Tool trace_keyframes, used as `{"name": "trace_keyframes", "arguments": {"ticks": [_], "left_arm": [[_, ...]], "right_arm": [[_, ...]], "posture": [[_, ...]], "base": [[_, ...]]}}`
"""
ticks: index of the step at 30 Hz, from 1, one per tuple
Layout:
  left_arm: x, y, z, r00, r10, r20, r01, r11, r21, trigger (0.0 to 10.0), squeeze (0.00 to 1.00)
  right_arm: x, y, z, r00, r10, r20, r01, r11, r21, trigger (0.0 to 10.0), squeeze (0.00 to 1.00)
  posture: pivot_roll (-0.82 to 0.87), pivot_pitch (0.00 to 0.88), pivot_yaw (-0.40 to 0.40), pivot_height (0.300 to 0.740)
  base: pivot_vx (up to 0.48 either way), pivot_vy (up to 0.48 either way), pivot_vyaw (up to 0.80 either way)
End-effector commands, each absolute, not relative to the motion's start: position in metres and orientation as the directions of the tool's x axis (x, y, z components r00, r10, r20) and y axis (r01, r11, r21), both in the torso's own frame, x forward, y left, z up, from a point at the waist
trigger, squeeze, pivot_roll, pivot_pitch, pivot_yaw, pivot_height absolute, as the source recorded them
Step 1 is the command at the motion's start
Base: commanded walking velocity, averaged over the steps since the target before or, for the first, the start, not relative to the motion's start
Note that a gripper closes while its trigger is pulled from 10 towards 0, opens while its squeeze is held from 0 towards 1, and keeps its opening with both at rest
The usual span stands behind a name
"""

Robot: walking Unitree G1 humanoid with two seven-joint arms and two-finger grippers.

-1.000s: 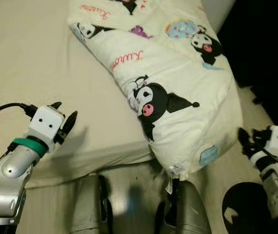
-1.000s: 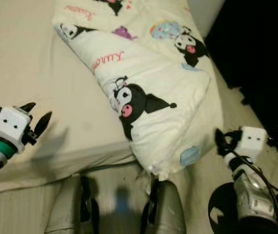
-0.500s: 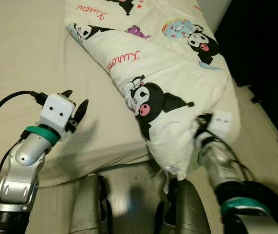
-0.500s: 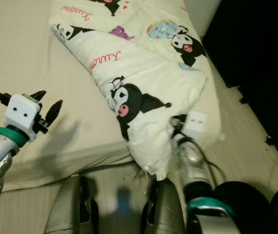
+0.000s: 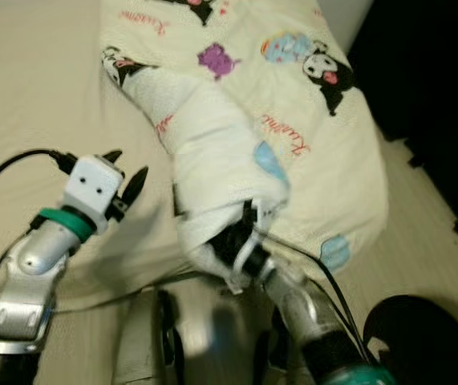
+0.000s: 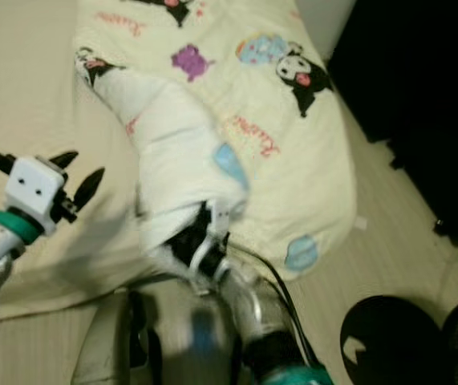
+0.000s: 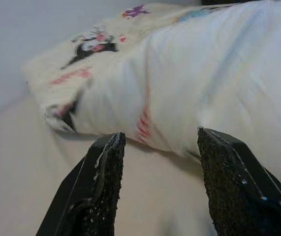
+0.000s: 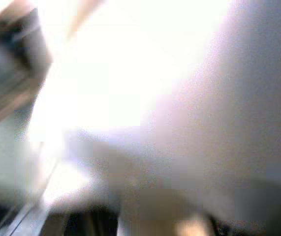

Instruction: Clean up the room

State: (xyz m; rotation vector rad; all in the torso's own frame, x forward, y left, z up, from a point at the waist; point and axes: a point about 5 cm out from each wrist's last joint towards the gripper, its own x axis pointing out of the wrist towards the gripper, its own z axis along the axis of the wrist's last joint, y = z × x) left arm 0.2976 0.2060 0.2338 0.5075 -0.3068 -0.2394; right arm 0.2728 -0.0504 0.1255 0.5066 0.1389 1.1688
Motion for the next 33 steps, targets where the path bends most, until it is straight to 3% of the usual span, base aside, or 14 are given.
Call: {"name": "trace_keyframes", "arguments": {"ticks": [1,5,7,10,13,15,18,19,25,28,29,30,31,33], "left_arm": [[0.300,0.216,0.247,0.923,-0.290,0.253,0.115,0.836,0.537,10.0,0.00],[0.305,0.219,0.268,0.903,-0.317,0.290,0.096,0.807,0.583,10.0,0.00],[0.308,0.213,0.278,0.883,-0.369,0.289,0.133,0.789,0.600,10.0,0.00],[0.312,0.195,0.274,0.849,-0.477,0.227,0.274,0.765,0.583,10.0,0.00],[0.312,0.189,0.270,0.837,-0.510,0.200,0.322,0.753,0.574,10.0,0.00],[0.311,0.167,0.244,0.778,-0.626,0.058,0.500,0.671,0.548,10.0,0.00],[0.308,0.151,0.210,0.721,-0.687,-0.089,0.621,0.583,0.524,10.0,0.00],[0.313,0.153,0.196,0.753,-0.648,-0.114,0.601,0.606,0.521,10.0,0.00],[0.332,0.179,0.151,0.899,-0.413,-0.146,0.415,0.697,0.585,10.0,0.00],[0.328,0.209,0.110,0.932,-0.260,-0.253,0.355,0.797,0.489,10.0,0.00],[0.328,0.209,0.110,0.932,-0.260,-0.253,0.355,0.797,0.489,10.0,0.00],[0.321,0.213,0.091,0.905,-0.269,-0.330,0.386,0.844,0.372,10.0,0.00],[0.303,0.211,0.062,0.815,-0.354,-0.459,0.482,0.854,0.196,10.0,0.00],[0.297,0.210,0.055,0.785,-0.381,-0.488,0.510,0.844,0.162,10.0,0.00]], "right_arm": [[0.231,-0.047,0.138,0.133,0.971,0.196,-0.883,0.027,0.468,10.0,0.00],[0.211,-0.068,0.133,0.055,0.991,0.118,-0.882,-0.007,0.470,10.0,0.00],[0.216,-0.084,0.121,0.126,0.991,0.034,-0.891,0.098,0.443,10.0,0.00],[0.244,-0.106,0.104,0.346,0.937,-0.045,-0.867,0.337,0.366,10.0,0.00],[0.253,-0.112,0.101,0.413,0.909,-0.056,-0.848,0.406,0.340,10.0,0.00],[0.282,-0.134,0.099,0.669,0.740,-0.070,-0.691,0.654,0.308,10.0,0.00],[0.296,-0.159,0.107,0.849,0.518,-0.105,-0.467,0.828,0.310,10.0,0.00],[0.298,-0.166,0.108,0.887,0.450,-0.102,-0.400,0.861,0.314,10.0,0.00],[0.301,-0.176,0.103,0.945,0.317,-0.078,-0.274,0.900,0.339,10.0,0.00],[0.304,-0.173,0.102,0.959,0.281,-0.048,-0.245,0.898,0.366,10.0,0.00],[0.304,-0.173,0.102,0.959,0.281,-0.048,-0.245,0.898,0.366,10.0,0.00],[0.304,-0.172,0.103,0.960,0.277,-0.042,-0.242,0.896,0.371,10.0,0.00],[0.307,-0.168,0.105,0.963,0.268,-0.041,-0.234,0.898,0.373,10.0,0.00],[0.307,-0.167,0.105,0.963,0.265,-0.041,-0.231,0.898,0.373,10.0,0.00]], "posture": [[0.14,0.260,0.032,0.600],[0.12,0.254,0.030,0.600],[0.11,0.251,0.030,0.600],[0.10,0.244,0.031,0.600],[0.09,0.241,0.031,0.600],[0.08,0.230,0.037,0.600],[0.07,0.224,0.041,0.600],[0.06,0.218,0.045,0.600],[0.06,0.210,0.040,0.600],[0.06,0.204,0.022,0.600],[0.06,0.204,0.022,0.600],[0.06,0.204,0.022,0.600],[0.07,0.203,0.016,0.600],[0.07,0.203,0.016,0.600]], "base": [[0.000,0.000,0.00],[0.000,0.000,0.00],[0.000,0.000,0.00],[0.000,0.000,0.00],[0.000,0.000,0.00],[0.000,0.000,0.00],[0.000,0.000,0.00],[0.000,0.000,0.00],[0.000,0.000,0.00],[0.000,0.000,0.00],[0.000,0.000,0.00],[0.000,0.000,0.00],[0.000,0.000,0.00],[0.000,0.000,0.00]]}}
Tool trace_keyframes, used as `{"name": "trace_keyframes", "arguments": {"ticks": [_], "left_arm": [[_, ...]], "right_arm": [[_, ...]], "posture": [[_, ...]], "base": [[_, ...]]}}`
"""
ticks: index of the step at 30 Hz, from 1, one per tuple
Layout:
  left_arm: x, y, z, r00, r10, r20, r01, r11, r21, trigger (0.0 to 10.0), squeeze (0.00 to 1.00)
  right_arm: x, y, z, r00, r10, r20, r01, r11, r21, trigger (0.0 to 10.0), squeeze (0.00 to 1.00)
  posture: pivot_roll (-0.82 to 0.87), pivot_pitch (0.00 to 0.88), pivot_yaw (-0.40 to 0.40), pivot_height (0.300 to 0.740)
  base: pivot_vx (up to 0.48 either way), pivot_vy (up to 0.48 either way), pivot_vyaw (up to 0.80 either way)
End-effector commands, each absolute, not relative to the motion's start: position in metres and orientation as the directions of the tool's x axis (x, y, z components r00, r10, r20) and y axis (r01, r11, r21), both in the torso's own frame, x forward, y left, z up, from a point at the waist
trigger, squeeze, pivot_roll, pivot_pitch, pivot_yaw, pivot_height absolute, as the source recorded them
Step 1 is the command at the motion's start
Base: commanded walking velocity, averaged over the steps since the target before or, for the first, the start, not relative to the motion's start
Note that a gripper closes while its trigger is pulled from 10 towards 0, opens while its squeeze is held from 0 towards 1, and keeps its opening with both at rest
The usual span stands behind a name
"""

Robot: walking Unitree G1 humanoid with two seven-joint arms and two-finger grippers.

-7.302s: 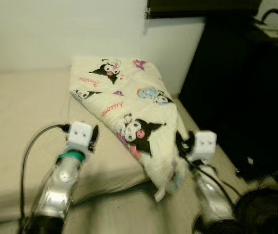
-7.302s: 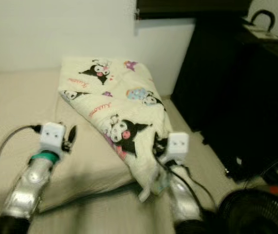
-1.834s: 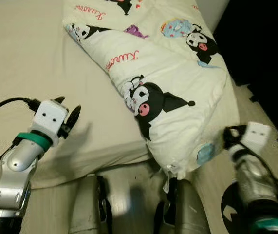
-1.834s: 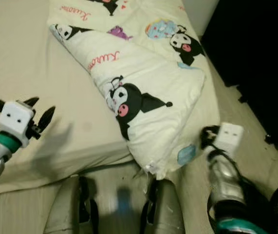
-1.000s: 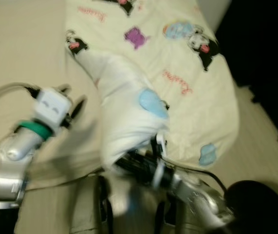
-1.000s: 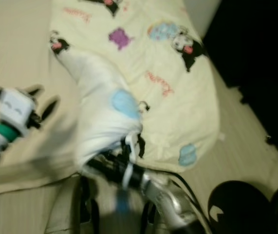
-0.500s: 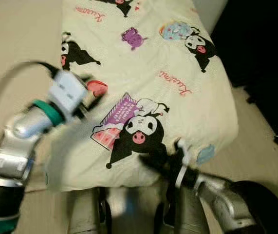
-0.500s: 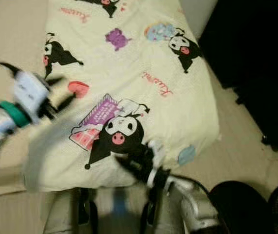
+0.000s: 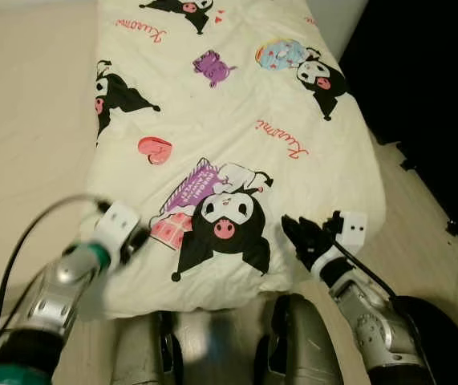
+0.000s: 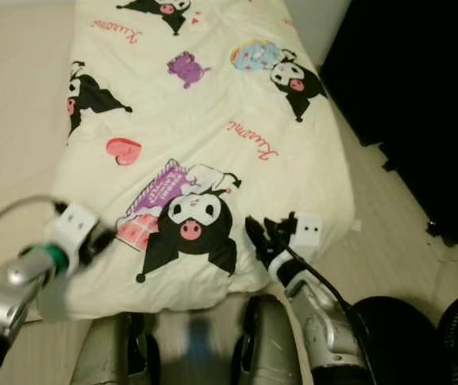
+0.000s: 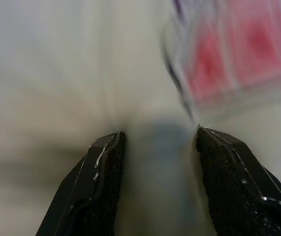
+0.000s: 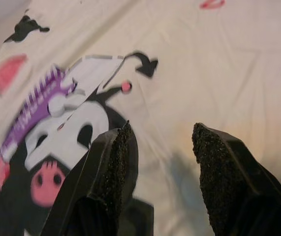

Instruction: Clean up the room

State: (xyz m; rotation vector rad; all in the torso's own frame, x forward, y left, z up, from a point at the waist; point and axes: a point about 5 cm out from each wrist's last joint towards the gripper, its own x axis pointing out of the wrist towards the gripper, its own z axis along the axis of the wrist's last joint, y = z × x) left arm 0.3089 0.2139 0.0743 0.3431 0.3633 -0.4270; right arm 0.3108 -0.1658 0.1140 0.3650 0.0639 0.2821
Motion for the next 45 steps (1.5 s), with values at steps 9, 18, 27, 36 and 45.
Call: {"name": "trace_keyframes", "arguments": {"ticks": [9,18,27,36,45], "left_arm": [[0.228,0.225,0.006,0.625,-0.224,-0.748,0.533,0.822,0.200,10.0,0.00],[0.245,0.213,0.097,0.923,-0.301,-0.240,0.371,0.862,0.345,10.0,0.00],[0.238,0.176,0.172,0.937,-0.339,0.088,0.286,0.885,0.368,10.0,0.00],[0.276,0.192,0.166,0.990,-0.075,0.121,0.043,0.967,0.250,10.0,0.00],[0.287,0.195,0.166,0.994,-0.057,0.089,0.034,0.968,0.248,10.0,0.00]], "right_arm": [[0.312,-0.160,0.116,0.965,0.263,-0.005,-0.241,0.891,0.384,10.0,0.00],[0.312,-0.165,0.129,0.963,0.260,0.064,-0.265,0.890,0.370,10.0,0.00],[0.274,-0.164,0.128,0.953,0.281,0.112,-0.302,0.905,0.300,10.0,0.00],[0.291,-0.149,0.131,0.953,0.273,0.129,-0.292,0.943,0.158,10.0,0.00],[0.296,-0.152,0.128,0.971,0.216,0.105,-0.233,0.954,0.186,10.0,0.00]], "posture": [[0.08,0.183,0.015,0.600],[0.11,0.131,-0.005,0.600],[0.13,0.035,-0.018,0.600],[0.09,0.000,-0.011,0.605],[0.08,0.000,-0.009,0.630]], "base": [[0.000,0.000,0.00],[0.000,0.000,0.00],[0.000,0.000,0.00],[0.000,0.000,0.00],[0.000,0.000,0.00]]}}
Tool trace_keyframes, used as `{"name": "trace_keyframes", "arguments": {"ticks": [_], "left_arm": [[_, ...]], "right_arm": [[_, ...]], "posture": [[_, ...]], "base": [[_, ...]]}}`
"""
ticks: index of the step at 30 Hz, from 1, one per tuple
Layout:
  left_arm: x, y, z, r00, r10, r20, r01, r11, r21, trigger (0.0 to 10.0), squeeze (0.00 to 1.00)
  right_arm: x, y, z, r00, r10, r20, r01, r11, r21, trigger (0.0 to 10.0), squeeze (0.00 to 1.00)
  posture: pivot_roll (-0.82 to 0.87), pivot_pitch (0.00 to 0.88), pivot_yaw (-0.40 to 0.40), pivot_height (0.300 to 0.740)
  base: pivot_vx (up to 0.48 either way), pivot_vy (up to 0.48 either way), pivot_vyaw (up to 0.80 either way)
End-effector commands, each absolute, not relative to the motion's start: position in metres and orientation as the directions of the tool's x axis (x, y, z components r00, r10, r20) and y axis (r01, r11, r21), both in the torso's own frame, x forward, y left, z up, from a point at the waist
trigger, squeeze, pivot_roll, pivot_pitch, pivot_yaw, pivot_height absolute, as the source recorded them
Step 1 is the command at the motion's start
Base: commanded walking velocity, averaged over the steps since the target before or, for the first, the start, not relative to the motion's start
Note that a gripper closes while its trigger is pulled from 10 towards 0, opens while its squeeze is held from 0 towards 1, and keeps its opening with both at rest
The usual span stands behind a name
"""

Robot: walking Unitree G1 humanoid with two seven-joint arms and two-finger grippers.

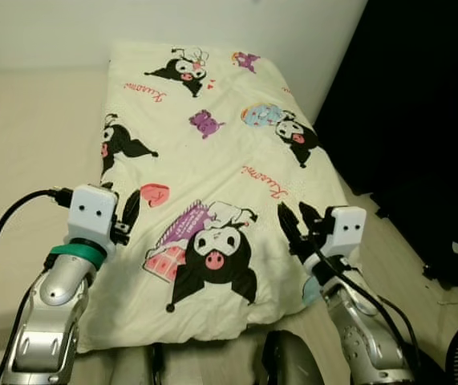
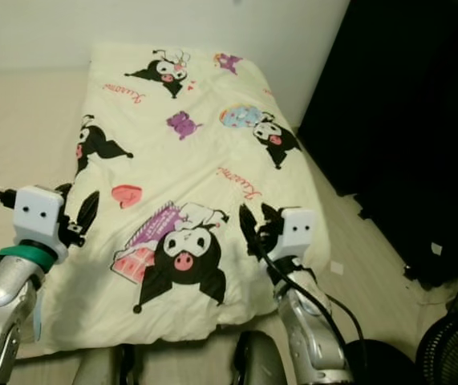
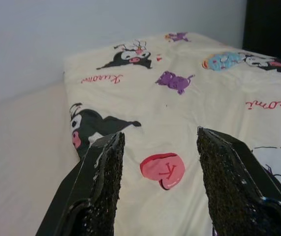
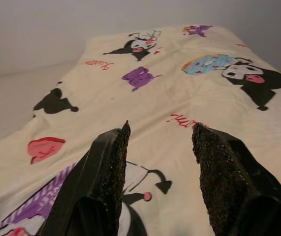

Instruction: Clean up the room

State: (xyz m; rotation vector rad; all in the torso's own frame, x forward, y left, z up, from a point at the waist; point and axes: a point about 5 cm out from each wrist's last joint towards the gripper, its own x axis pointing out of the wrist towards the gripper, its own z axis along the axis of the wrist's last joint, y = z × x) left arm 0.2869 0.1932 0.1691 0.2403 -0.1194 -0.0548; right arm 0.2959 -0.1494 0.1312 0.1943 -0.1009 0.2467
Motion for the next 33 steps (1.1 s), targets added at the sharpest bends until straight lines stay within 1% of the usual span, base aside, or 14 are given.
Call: {"name": "trace_keyframes", "arguments": {"ticks": [1,3,13,14,19,20,23,28,33], "left_arm": [[0.291,0.197,0.164,0.995,-0.038,0.091,0.014,0.968,0.249,10.0,0.00],[0.292,0.197,0.163,0.995,-0.036,0.095,0.011,0.969,0.247,10.0,0.00],[0.295,0.198,0.159,0.995,-0.034,0.089,0.009,0.965,0.264,10.0,0.00],[0.295,0.201,0.154,0.997,-0.018,0.074,-0.003,0.962,0.275,10.0,0.00],[0.295,0.202,0.151,0.998,-0.004,0.063,-0.015,0.957,0.291,10.0,0.00],[0.295,0.202,0.151,0.998,-0.004,0.063,-0.015,0.957,0.291,10.0,0.00],[0.295,0.203,0.149,0.998,0.000,0.061,-0.018,0.958,0.286,10.0,0.00],[0.295,0.202,0.148,0.998,0.000,0.061,-0.018,0.959,0.283,10.0,0.00],[0.294,0.199,0.145,0.998,-0.003,0.056,-0.013,0.960,0.279,10.0,0.00]], "right_arm": [[0.297,-0.153,0.125,0.974,0.203,0.104,-0.220,0.957,0.190,10.0,0.00],[0.299,-0.153,0.124,0.975,0.198,0.104,-0.214,0.959,0.187,10.0,0.00],[0.303,-0.151,0.123,0.975,0.194,0.106,-0.211,0.959,0.188,10.0,0.00],[0.304,-0.152,0.120,0.977,0.189,0.099,-0.205,0.960,0.190,10.0,0.00],[0.303,-0.153,0.118,0.978,0.185,0.095,-0.201,0.961,0.190,10.0,0.00],[0.303,-0.153,0.118,0.978,0.185,0.095,-0.201,0.961,0.190,10.0,0.00],[0.304,-0.155,0.116,0.981,0.169,0.092,-0.184,0.964,0.192,10.0,0.00],[0.304,-0.155,0.114,0.983,0.163,0.090,-0.177,0.965,0.193,10.0,0.00],[0.305,-0.155,0.111,0.986,0.142,0.082,-0.156,0.968,0.198,10.0,0.00]], "posture": [[0.08,0.000,-0.010,0.640],[0.08,0.000,-0.010,0.650],[0.08,0.000,-0.006,0.670],[0.08,0.000,-0.006,0.680],[0.08,0.000,-0.003,0.700],[0.08,0.000,-0.003,0.700],[0.08,0.000,0.002,0.720],[0.08,0.000,0.003,0.740],[0.09,0.000,0.005,0.740]], "base": [[0.000,0.000,0.00],[0.000,0.000,0.00],[0.000,0.000,0.00],[0.000,0.000,0.00],[0.000,0.000,0.00],[0.000,0.000,0.00],[0.000,0.000,0.00],[0.000,0.000,0.00],[0.000,0.000,0.00]]}}
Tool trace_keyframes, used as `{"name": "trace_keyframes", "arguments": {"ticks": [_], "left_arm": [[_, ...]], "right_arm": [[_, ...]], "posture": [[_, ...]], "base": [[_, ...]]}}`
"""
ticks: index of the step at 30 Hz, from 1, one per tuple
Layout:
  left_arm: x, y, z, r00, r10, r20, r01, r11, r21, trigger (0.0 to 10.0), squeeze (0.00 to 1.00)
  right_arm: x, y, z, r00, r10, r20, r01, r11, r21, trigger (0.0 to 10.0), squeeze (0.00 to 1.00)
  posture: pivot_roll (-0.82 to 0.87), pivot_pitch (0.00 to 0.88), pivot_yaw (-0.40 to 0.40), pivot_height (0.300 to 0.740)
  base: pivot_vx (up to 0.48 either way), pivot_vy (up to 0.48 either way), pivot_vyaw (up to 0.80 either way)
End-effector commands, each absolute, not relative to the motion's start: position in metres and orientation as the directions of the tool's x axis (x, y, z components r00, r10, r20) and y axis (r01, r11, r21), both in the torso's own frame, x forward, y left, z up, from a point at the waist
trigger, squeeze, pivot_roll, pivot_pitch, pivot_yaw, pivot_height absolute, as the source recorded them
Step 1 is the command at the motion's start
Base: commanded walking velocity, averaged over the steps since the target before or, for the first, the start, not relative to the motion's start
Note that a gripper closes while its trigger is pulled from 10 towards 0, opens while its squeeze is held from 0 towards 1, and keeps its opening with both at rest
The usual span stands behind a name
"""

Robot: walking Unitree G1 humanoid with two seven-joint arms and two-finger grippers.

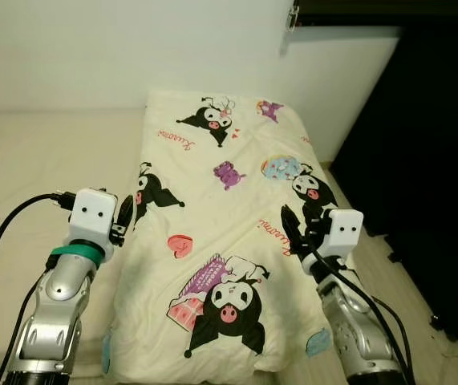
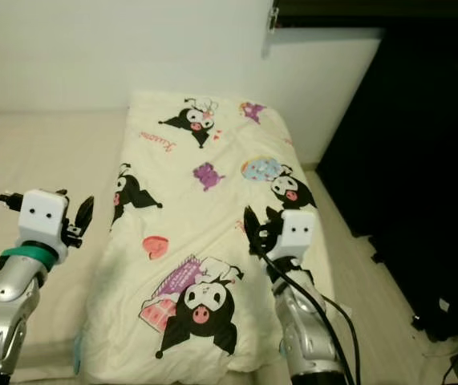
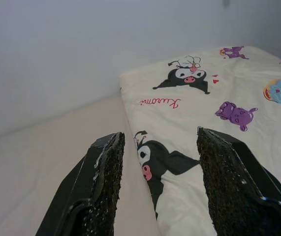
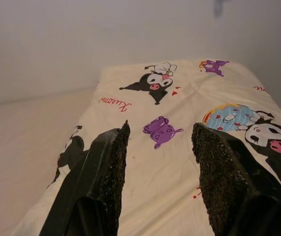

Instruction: Clean up the room

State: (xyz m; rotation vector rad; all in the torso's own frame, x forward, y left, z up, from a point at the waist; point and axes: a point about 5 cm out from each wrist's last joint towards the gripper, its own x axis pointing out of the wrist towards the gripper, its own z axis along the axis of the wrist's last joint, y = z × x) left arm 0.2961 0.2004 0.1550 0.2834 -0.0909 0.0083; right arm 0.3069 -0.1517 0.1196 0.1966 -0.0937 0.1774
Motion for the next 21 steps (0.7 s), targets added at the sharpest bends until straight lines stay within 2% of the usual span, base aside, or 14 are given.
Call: {"name": "trace_keyframes", "arguments": {"ticks": [1,9,21], "left_arm": [[0.2940,0.1986,0.1443,0.998,-0.004,0.055,-0.012,0.960,0.278,10.0,0.00],[0.2932,0.1977,0.1441,0.998,-0.002,0.056,-0.013,0.962,0.273,10.0,0.00],[0.2906,0.1968,0.1430,0.999,-0.004,0.053,-0.010,0.963,0.271,10.0,0.00]], "right_arm": [[0.3047,-0.1547,0.1109,0.986,0.142,0.083,-0.156,0.968,0.199,10.0,0.00],[0.3038,-0.1523,0.1081,0.986,0.147,0.079,-0.160,0.966,0.202,10.0,0.00],[0.3027,-0.1494,0.1064,0.985,0.155,0.075,-0.167,0.964,0.205,10.0,0.00]], "posture": [[0.09,0.000,0.005,0.740],[0.09,0.000,0.005,0.740],[0.10,0.000,0.004,0.740]], "base": [[0.000,0.000,0.00],[0.000,0.000,0.00],[-0.276,0.000,0.00]]}}
